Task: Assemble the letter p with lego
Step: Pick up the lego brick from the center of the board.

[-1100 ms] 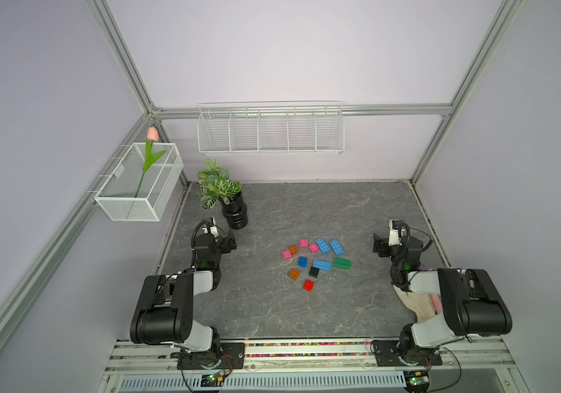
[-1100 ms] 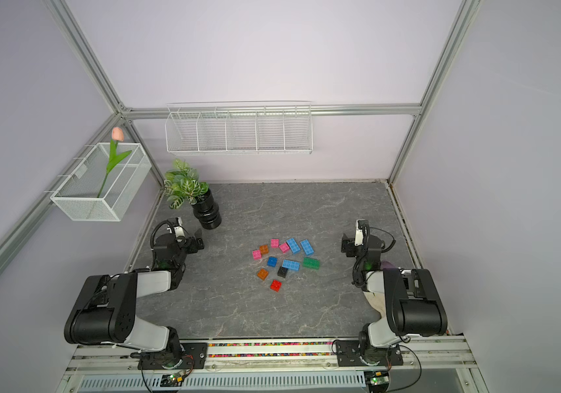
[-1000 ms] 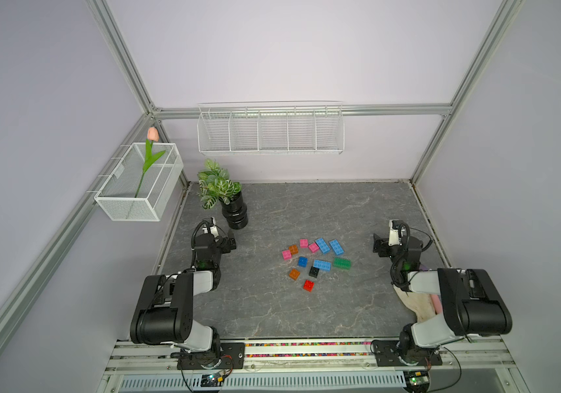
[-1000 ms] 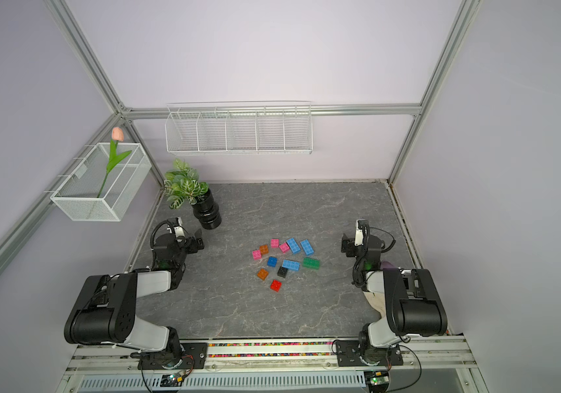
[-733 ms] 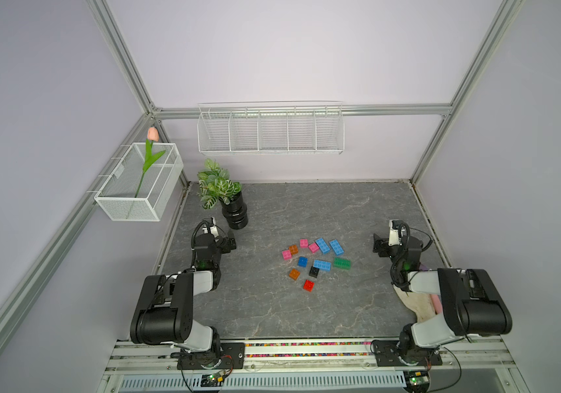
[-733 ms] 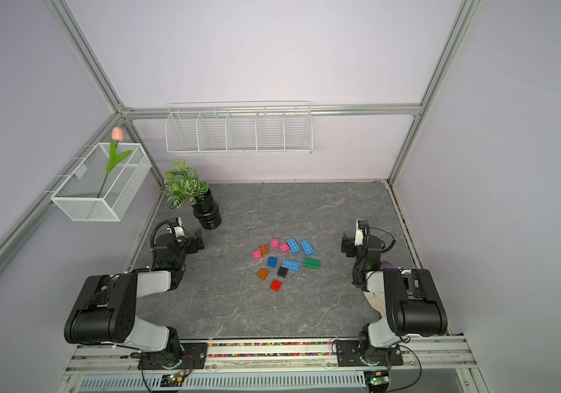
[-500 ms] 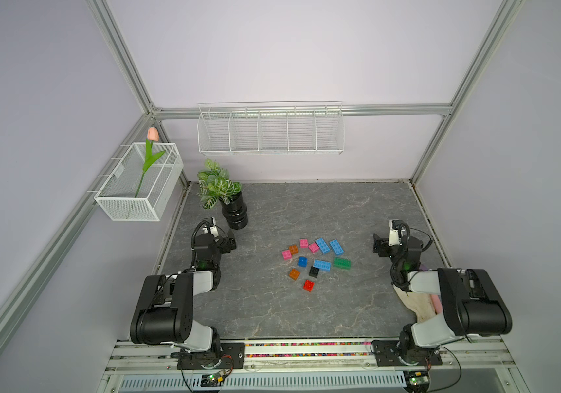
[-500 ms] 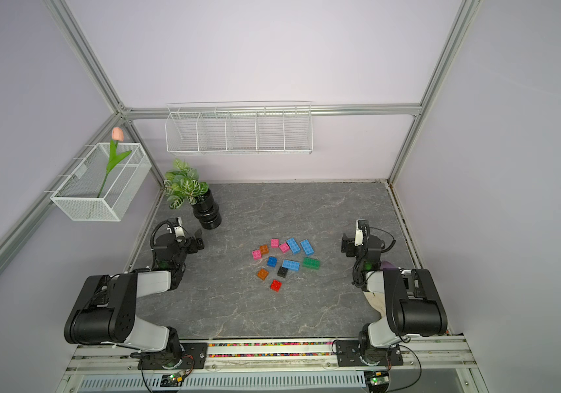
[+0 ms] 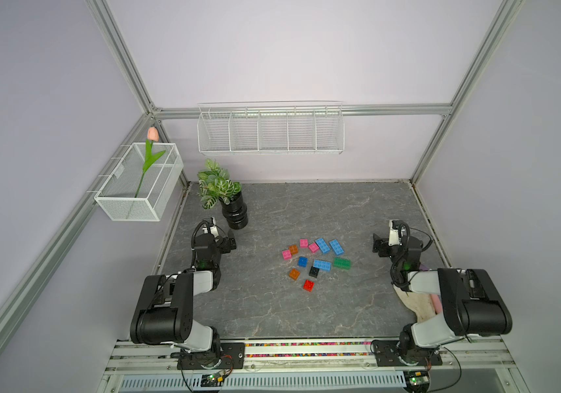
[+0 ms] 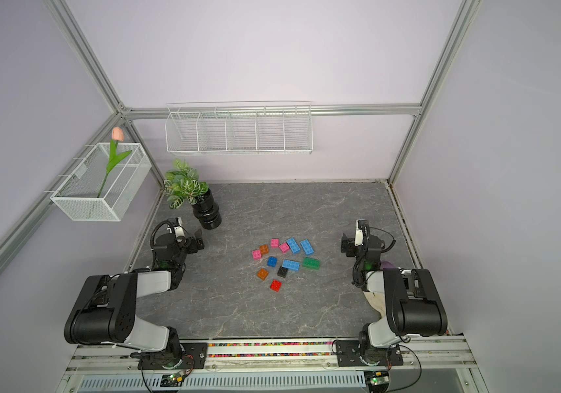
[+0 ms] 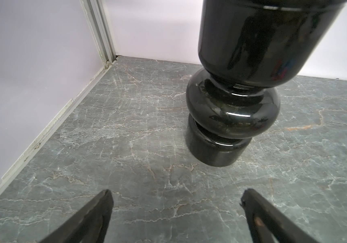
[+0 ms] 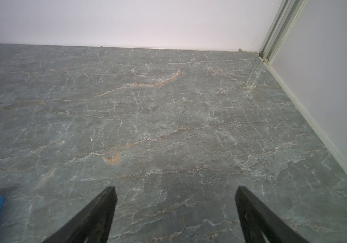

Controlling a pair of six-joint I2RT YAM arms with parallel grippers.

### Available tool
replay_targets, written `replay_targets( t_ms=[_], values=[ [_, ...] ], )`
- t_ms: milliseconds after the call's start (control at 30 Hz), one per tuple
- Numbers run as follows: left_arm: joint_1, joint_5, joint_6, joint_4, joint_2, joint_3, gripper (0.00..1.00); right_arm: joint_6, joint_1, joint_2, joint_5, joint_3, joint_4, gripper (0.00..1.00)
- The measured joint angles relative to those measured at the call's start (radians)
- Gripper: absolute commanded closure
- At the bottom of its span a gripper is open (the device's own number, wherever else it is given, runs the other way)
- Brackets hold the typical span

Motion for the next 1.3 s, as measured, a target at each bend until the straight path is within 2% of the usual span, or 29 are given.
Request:
replay_targets(
  t_ms=[67,167,233,400,600,767,900,1067,1200,1300],
  values=[
    [0.0,-0.012,0.0,-0.008,0.0,0.006,0.0,0.011,0.002,-0.045,0.017,0.062,-0.141,0.05],
    [0.0,-0.06,-0.011,-0.158,-0.021,0.087,0.17,0.043,0.007,-0.128,0.048,0.186,-0.319,0.04],
    [0.0,-0.089,-0.034,-0.304,-0.05,0.193,0.23,0.07,0.018,-0.164,0.084,0.256,-0.407,0.04],
    [-0.037,-0.138,-0.1,-0.542,-0.143,0.376,0.24,0.126,0.062,-0.156,0.188,0.409,-0.696,0.03],
    [-0.195,-0.214,-0.193,-0.782,-0.235,0.427,0.24,0.19,0.131,-0.137,0.247,0.525,-0.974,0.07],
    [-0.265,-0.259,-0.286,-1.037,-0.326,0.475,0.23,0.253,0.169,-0.137,0.245,0.6,-1.164,0.1],
    [-0.312,-0.232,-0.355,-1.231,-0.383,0.557,0.23,0.285,0.186,-0.14,0.218,0.616,-1.28,0.09],
    [-0.383,-0.136,-0.449,-1.381,-0.368,0.581,0.23,0.302,0.198,-0.162,0.176,0.618,-1.388,0.07],
    [-0.5,-0.079,-0.516,-1.411,-0.301,0.56,0.23,0.315,0.202,-0.173,0.143,0.645,-1.436,0.06],
    [-0.566,-0.042,-0.561,-1.384,-0.228,0.545,0.33,0.324,0.206,-0.173,0.122,0.662,-1.438,0.03]
  ],
)
